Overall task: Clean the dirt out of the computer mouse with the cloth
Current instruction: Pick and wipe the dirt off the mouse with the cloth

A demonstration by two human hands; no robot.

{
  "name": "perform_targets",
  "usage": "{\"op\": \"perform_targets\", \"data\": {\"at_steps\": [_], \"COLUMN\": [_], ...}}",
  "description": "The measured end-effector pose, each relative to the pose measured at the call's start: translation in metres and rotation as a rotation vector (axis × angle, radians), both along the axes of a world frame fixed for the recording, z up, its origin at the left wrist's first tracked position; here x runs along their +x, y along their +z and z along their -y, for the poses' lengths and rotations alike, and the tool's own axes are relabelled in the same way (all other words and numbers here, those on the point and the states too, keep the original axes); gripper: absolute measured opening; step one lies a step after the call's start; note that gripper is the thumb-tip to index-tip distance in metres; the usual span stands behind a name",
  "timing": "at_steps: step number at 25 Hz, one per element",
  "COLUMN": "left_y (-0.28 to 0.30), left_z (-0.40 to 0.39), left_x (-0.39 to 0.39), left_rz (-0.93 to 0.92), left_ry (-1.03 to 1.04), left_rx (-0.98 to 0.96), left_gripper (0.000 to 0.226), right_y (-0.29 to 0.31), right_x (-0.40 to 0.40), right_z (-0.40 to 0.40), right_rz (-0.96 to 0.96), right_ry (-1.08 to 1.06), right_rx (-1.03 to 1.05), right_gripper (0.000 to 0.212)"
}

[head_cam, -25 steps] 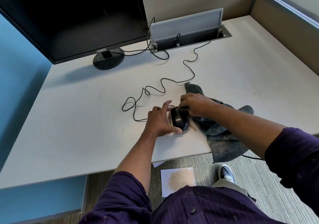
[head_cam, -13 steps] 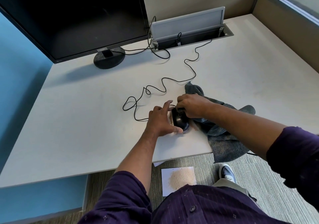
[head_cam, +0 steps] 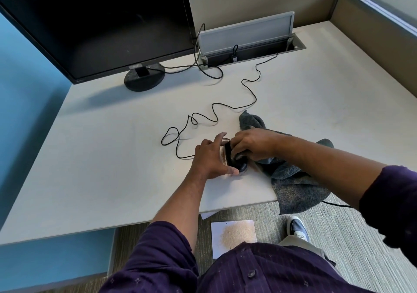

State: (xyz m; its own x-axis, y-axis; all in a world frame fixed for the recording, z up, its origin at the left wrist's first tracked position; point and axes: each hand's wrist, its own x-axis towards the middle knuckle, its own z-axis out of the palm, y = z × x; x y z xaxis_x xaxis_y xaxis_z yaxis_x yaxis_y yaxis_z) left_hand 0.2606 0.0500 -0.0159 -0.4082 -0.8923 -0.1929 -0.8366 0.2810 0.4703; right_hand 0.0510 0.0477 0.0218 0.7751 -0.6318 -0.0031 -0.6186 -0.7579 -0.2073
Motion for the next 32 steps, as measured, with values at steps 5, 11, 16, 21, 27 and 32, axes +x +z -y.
{"op": "perform_targets", "data": {"at_steps": [5,11,16,21,27,32], "left_y": [0.001,0.000,0.001,0.001,-0.001,0.001], "left_z": [-0.001,-0.003,-0.001,-0.004,-0.003,-0.004], "left_x": [0.000,0.000,-0.002,-0.003,-0.002,-0.002], "left_rz": [0.011,-0.001,0.023,-0.003,0.007,0.013], "left_ry": [0.006,0.033,0.027,0.049,0.057,0.055], "left_rx": [0.013,0.017,0.025,0.040,0.052,0.043], "left_gripper": [0.128,0.128,0.127,0.128,0.131,0.131], "right_y": [-0.006,-0.009,-0.001,-0.003,-0.008,-0.014], "right_x": [-0.005,0.007,0.017,0.013,0.011,0.006], "right_z": [0.017,0.020,0.035,0.041,0.046,0.035], "right_rz": [0.046,-0.006,-0.155,-0.178,-0.184,-0.170], "right_ry": [-0.321,-0.162,-0.148,-0.168,-0.193,-0.268], "right_rx": [0.003,-0.010,0.012,0.051,0.019,-0.007], "right_gripper": [0.019,0.025,0.028,0.027,0.020,0.021]}}
